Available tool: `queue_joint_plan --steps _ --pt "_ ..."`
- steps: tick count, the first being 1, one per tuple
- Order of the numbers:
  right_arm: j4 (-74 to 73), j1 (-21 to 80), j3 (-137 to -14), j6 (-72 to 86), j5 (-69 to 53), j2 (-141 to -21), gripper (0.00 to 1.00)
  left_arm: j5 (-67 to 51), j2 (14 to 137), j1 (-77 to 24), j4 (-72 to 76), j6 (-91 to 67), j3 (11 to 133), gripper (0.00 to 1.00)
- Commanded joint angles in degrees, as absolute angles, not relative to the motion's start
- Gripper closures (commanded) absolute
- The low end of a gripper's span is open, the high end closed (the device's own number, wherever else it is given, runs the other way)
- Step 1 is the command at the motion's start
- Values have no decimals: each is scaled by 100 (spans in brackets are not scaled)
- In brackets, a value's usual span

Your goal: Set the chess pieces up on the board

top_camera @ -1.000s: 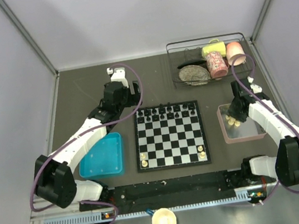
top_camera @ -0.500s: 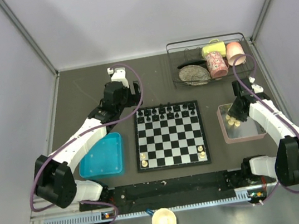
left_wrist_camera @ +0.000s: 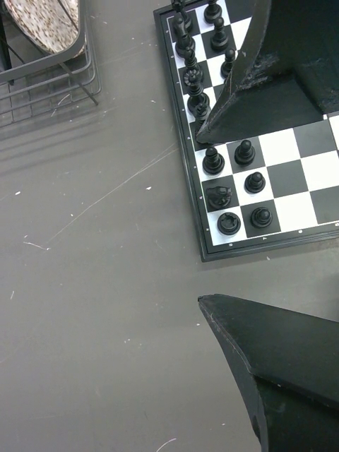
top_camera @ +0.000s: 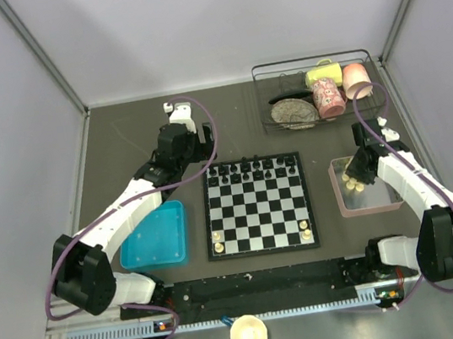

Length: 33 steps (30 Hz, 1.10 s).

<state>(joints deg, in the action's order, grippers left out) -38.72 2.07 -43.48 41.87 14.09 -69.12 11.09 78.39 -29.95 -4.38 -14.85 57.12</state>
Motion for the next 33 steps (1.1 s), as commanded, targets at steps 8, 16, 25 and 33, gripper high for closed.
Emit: queue_joint_plan --steps 8,16,25,33 --pt "-3797 132 -4263 4219 1564 -6970 78 1037 7831 -3041 -255 -1424 5915 9" --pt "-3771 132 -4254 4210 1573 -6996 91 1028 7831 -3041 -255 -1415 5897 9" --pt "-3788 132 -4307 4105 1608 -6698 100 984 7857 -3041 -229 -1424 5889 9" --pt "-3885 132 -4403 3964 1538 -6574 100 975 7857 -3050 -229 -1433 5897 9"
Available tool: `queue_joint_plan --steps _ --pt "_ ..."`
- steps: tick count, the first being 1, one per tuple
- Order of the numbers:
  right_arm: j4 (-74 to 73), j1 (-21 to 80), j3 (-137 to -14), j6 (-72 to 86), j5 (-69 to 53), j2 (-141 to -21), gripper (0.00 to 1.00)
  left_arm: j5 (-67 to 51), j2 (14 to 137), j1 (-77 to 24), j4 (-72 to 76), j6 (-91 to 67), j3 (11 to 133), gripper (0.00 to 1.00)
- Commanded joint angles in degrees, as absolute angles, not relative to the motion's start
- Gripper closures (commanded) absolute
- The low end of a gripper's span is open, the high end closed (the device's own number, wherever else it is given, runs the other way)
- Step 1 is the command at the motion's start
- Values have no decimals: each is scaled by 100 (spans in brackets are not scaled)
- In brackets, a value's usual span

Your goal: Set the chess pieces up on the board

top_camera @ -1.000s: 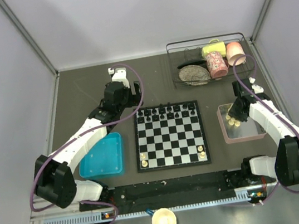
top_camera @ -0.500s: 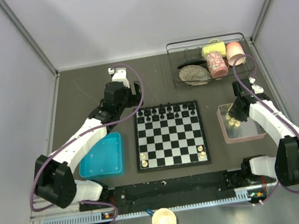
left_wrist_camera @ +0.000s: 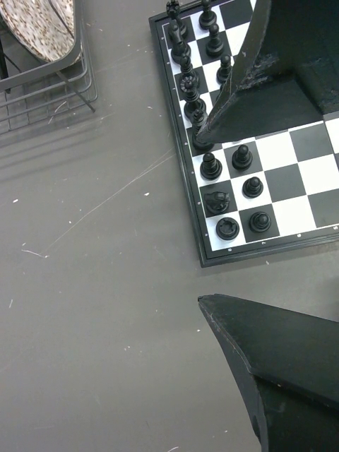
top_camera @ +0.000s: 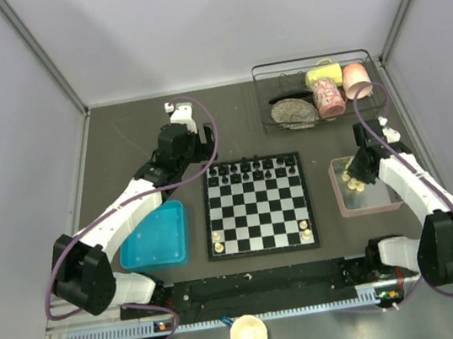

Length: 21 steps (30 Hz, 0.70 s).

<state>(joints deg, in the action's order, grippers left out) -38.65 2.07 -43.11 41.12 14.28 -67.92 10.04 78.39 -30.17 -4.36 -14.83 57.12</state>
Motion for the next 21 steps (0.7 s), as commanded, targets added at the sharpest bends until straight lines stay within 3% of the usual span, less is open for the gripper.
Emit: queue_joint_plan --steps 1,21 --pt "-3920 132 -4421 3938 1521 -6557 100 958 7849 -3050 -229 -1433 5897 9" --pt "-4675 132 -5606 3077 678 -5713 100 879 7778 -3103 -229 -1477 5889 9"
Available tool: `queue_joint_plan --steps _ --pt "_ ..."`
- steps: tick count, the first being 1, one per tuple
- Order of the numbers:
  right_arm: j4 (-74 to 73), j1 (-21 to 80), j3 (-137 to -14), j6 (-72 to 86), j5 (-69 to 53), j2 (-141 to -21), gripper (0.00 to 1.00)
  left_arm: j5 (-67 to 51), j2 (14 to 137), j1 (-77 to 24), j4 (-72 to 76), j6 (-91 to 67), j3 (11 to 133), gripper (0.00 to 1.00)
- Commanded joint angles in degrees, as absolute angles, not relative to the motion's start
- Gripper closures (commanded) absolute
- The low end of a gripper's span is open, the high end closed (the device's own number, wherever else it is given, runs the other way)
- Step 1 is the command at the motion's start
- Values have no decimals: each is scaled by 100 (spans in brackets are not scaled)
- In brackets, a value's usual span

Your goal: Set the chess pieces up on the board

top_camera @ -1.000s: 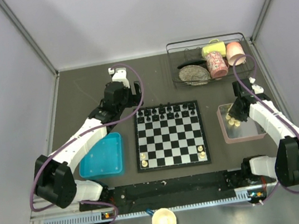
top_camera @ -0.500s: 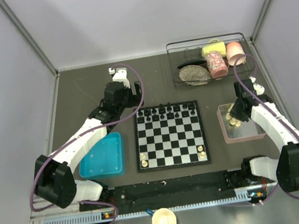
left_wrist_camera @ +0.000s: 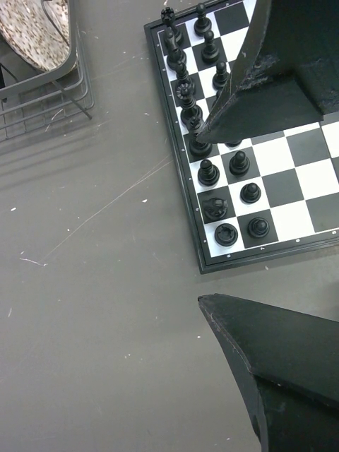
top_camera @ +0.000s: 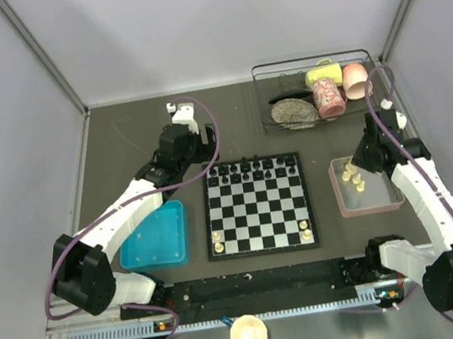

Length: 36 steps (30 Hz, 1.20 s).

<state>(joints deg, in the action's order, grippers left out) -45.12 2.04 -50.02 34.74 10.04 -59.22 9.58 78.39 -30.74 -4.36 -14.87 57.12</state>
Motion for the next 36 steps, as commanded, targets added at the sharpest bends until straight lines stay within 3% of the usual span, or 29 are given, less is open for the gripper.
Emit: queue_joint_plan --steps 1,7,17,23,36 --pt "-4684 132 -5790 2972 564 -5713 100 862 7761 -3103 -229 -1485 5897 9" --pt "-4719 552 -6493 2576 -141 -5932 100 852 7743 -3111 -229 -1503 5897 9" --pt "-4702 2592 -7066 2593 711 -6662 100 1037 7532 -3076 -281 -1626 5775 8" --pt "-4544 3391 -6873 2505 1063 -6592 100 915 7506 -2857 -387 -1872 5695 8" --pt "-4157 3937 -5740 2961 835 -6126 100 896 7567 -2768 -387 -1802 5669 8"
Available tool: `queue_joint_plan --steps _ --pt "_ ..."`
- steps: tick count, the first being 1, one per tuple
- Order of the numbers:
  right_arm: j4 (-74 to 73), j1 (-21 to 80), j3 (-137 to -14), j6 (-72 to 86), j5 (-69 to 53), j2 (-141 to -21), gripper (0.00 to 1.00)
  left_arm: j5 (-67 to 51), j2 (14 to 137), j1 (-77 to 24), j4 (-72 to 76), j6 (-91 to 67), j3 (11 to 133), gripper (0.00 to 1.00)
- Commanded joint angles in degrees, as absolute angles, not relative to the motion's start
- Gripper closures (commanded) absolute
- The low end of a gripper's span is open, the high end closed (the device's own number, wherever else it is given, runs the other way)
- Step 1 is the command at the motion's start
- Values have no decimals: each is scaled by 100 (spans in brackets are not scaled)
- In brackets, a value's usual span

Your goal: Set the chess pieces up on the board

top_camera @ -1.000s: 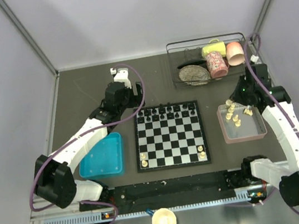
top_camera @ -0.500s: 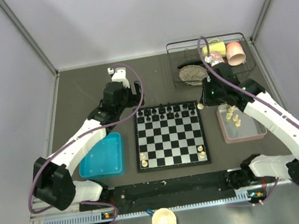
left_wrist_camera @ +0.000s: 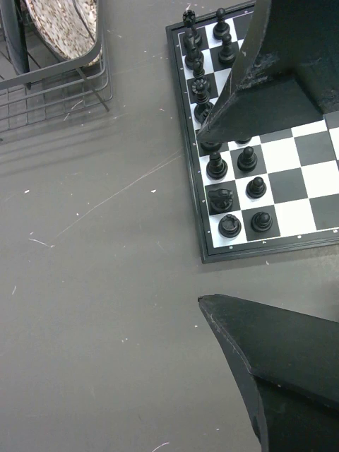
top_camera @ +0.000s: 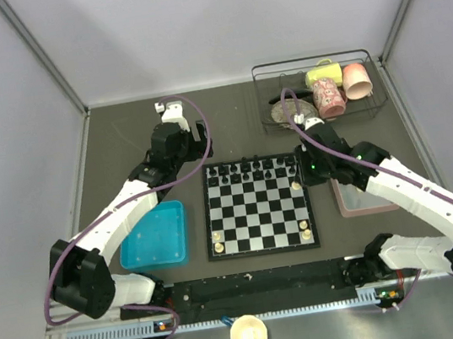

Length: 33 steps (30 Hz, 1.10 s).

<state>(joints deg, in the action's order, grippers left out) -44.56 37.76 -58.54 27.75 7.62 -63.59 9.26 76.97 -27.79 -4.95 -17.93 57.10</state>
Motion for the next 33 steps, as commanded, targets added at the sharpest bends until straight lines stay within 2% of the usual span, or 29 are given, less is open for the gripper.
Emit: queue_joint_plan --steps 1,9,20,33 --pt "-4079 3964 -5687 2892 713 -6117 100 896 7559 -2760 -387 -1810 5660 8" --pt "-4008 4078 -5686 2918 686 -6134 100 975 7567 -2760 -387 -1767 5625 8" --pt "-4368 5008 -6345 2716 378 -6873 100 413 7708 -2285 -325 -2092 5572 8" --pt "-4456 5818 -6355 3216 457 -7400 100 413 7638 -2250 -325 -1996 5572 9"
